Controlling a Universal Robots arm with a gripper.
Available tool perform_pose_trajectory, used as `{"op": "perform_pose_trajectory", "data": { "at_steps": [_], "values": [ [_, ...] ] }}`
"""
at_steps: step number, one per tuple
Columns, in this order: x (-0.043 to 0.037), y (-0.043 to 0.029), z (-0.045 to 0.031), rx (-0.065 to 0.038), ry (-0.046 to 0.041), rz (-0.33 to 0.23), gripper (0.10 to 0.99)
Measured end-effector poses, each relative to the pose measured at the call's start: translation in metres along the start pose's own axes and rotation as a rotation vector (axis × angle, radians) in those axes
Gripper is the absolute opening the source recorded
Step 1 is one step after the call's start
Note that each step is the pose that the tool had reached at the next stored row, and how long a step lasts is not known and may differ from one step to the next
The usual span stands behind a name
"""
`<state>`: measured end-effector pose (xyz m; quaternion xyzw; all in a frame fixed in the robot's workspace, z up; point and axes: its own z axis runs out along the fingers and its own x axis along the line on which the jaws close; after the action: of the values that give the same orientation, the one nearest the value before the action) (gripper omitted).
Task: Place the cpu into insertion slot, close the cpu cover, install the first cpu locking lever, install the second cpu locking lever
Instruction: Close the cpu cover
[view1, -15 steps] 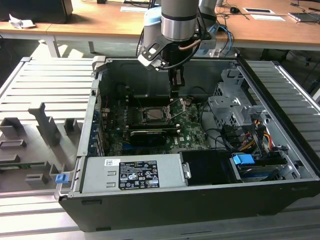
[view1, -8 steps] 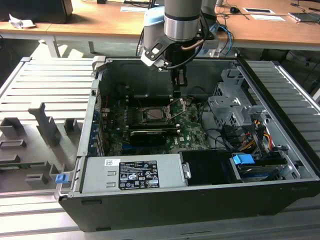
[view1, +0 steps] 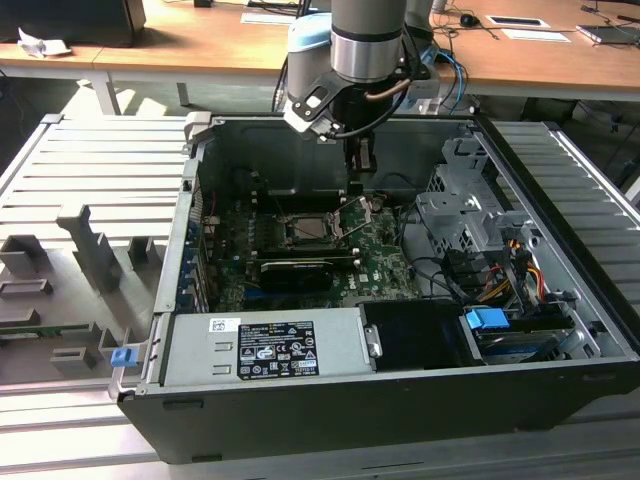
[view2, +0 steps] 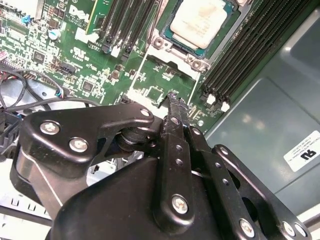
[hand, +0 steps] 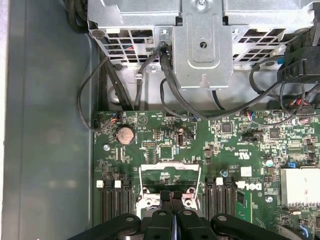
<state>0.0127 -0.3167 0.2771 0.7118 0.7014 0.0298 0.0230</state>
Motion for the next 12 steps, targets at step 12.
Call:
{"op": "perform_pose_trajectory", "data": {
  "at_steps": [12],
  "values": [
    [0.0007, 0.0100, 0.0008, 0.000, 0.0001, 0.000, 0.106]
  ]
}}
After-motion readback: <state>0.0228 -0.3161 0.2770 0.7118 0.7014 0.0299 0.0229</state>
